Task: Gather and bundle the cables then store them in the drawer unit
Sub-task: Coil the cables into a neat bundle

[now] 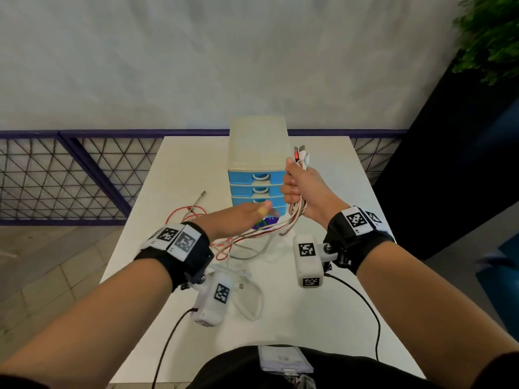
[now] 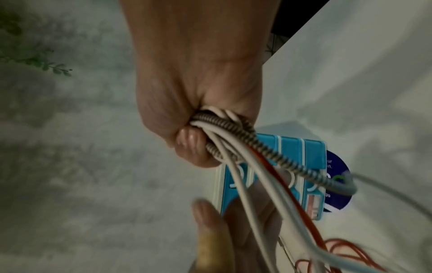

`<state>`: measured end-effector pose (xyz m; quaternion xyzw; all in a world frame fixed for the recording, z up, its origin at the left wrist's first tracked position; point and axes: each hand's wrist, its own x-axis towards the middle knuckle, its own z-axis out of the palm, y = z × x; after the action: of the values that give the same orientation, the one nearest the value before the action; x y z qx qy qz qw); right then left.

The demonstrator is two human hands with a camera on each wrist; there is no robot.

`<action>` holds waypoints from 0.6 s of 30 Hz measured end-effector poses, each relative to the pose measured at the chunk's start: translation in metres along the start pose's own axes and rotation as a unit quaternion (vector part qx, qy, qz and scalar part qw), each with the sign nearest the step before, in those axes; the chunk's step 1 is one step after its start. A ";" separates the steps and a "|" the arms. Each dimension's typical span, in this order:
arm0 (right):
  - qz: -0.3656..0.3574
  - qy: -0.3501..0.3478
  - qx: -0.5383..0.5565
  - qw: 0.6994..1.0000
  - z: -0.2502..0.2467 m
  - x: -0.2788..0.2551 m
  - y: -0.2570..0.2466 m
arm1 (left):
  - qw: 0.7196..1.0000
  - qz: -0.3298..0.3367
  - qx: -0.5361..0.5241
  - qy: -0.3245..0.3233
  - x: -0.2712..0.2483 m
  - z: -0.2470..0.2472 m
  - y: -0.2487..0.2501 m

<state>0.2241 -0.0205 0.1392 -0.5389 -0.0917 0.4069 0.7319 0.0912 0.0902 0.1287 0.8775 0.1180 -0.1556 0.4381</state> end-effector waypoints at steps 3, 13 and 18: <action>0.000 -0.007 0.014 1.000 0.006 -0.002 -0.001 | 1.000 -0.006 -0.019 -0.013 0.007 0.019 0.011; 0.009 -0.005 0.052 0.999 -0.008 -0.007 0.004 | 0.997 -0.056 -0.024 -0.036 0.003 0.011 -0.018; 0.004 -0.002 0.062 0.998 -0.017 -0.006 -0.007 | 0.993 -0.115 0.020 -0.011 -0.012 -0.009 -0.044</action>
<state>0.2333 -0.0377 0.1404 -0.4920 -0.0652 0.4159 0.7621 0.0664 0.1225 0.1068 0.8646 0.2107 -0.2169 0.4012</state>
